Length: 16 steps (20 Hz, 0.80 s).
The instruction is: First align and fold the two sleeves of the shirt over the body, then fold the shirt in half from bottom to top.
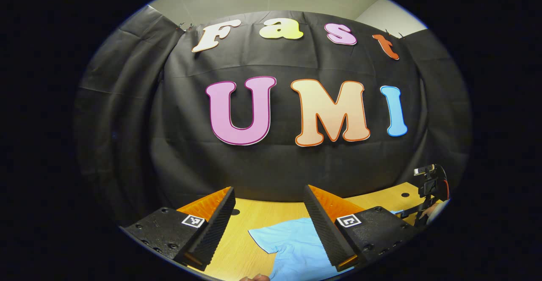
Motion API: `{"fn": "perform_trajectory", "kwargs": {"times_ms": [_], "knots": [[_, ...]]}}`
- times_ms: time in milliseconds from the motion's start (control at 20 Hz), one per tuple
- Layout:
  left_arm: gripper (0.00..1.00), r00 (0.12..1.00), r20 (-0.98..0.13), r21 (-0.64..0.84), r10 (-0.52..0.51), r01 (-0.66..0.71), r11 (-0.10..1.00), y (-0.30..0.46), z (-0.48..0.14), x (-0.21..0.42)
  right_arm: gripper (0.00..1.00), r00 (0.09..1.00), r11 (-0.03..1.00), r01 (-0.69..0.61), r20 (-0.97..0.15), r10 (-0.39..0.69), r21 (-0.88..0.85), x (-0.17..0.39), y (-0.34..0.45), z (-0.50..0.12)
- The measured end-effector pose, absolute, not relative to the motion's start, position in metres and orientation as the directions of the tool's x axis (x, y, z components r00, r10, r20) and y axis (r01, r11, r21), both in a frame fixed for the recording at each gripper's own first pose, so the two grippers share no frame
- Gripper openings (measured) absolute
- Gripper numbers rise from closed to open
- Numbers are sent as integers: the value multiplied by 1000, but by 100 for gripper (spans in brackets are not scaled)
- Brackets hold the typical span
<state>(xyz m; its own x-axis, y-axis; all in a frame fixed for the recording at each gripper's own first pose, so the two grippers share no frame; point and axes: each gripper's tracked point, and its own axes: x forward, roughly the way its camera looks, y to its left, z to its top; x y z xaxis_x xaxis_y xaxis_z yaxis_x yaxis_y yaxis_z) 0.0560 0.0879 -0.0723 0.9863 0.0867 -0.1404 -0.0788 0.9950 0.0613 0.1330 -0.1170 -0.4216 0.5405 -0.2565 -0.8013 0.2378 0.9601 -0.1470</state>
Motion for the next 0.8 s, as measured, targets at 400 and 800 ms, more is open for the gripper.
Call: {"fn": "perform_trajectory", "kwargs": {"times_ms": [400,800], "knots": [[96,983,-161,52,91,-84,995,88,-80,60,97,486,964,250,-849,-209,-94,122,-111,-439],[97,976,-188,44,113,-106,993,100,-90,57,5,507,965,263,-852,-128,11,127,-79,-434]]}}
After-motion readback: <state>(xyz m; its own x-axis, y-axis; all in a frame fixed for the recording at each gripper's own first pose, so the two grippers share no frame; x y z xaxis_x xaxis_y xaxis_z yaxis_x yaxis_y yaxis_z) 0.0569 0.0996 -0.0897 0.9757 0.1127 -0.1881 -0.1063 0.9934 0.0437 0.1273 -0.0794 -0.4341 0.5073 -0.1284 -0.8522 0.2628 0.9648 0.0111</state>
